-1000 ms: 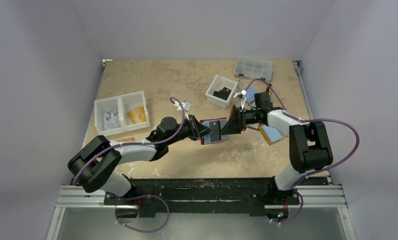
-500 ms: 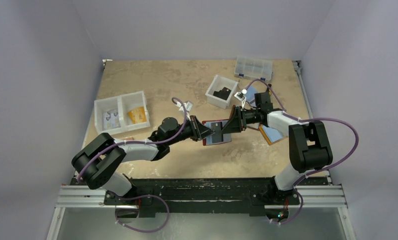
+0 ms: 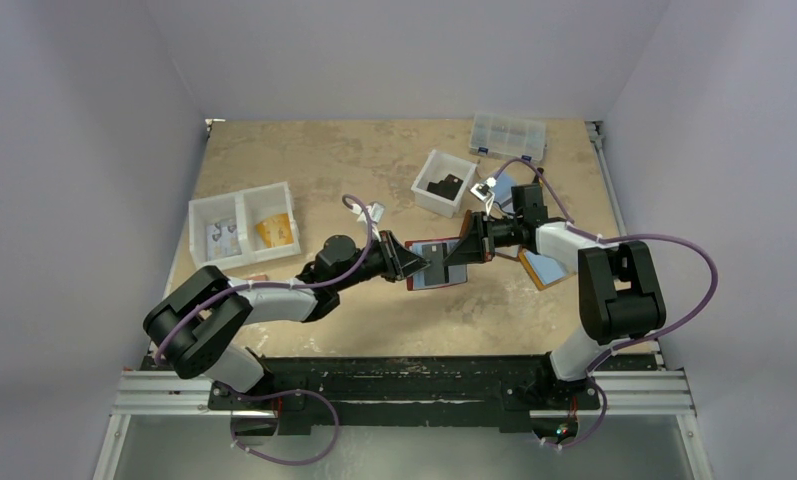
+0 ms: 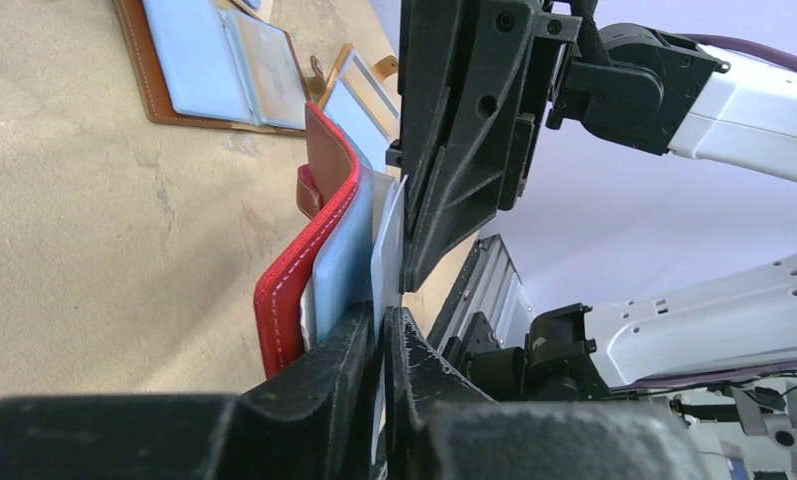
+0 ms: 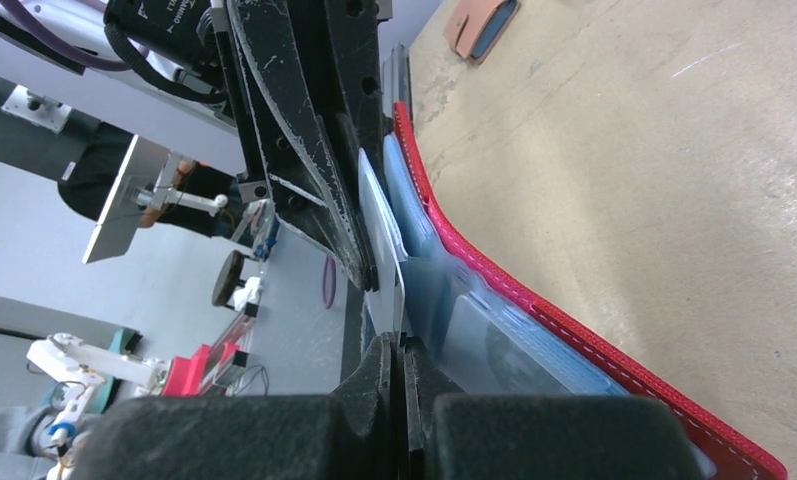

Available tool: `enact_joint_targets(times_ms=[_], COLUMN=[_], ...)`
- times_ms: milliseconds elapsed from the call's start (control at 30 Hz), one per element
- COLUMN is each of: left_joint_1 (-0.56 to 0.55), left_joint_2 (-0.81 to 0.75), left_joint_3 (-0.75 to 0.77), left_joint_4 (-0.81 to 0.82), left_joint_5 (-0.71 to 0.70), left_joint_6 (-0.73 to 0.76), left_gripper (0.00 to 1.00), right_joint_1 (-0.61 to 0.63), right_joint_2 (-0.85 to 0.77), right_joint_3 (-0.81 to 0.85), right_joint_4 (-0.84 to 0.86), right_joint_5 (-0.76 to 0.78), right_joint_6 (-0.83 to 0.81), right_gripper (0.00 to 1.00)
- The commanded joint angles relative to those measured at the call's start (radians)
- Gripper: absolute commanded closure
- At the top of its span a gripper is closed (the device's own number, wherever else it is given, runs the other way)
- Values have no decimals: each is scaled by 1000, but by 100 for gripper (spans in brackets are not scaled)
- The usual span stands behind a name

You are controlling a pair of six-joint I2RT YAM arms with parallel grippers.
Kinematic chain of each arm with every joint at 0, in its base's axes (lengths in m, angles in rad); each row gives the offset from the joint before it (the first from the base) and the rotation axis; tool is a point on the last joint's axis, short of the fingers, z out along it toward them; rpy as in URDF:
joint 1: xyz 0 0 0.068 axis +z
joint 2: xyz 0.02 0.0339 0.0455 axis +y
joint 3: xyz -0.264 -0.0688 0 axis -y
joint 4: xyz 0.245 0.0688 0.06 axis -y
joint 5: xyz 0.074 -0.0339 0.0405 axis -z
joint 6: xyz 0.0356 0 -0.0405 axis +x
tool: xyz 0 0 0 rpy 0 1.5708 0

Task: Take the credit cards out of the card holder
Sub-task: Remove the credit card from the card holder.

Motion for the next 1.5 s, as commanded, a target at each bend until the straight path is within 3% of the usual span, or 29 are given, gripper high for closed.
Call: enact_joint_targets(times_ms=[0, 233, 1467], left_joint_1=[-5, -4, 18], left_joint_2=[-33, -45, -81], left_joint_3=[3, 0, -43], left_joint_4=[81, 54, 19], left_joint_5=[-16, -2, 33], left_joint_6=[-27, -39, -91], left_gripper=[85, 74, 78], right_joint_1=[5, 6, -9], right_joint_2=[3, 4, 12], right_joint_3=[-2, -3, -3], right_joint_4=[25, 25, 19], right_joint_5=[-37, -31, -31], right_joint_6=[8, 8, -9], right_gripper=[100, 100, 100])
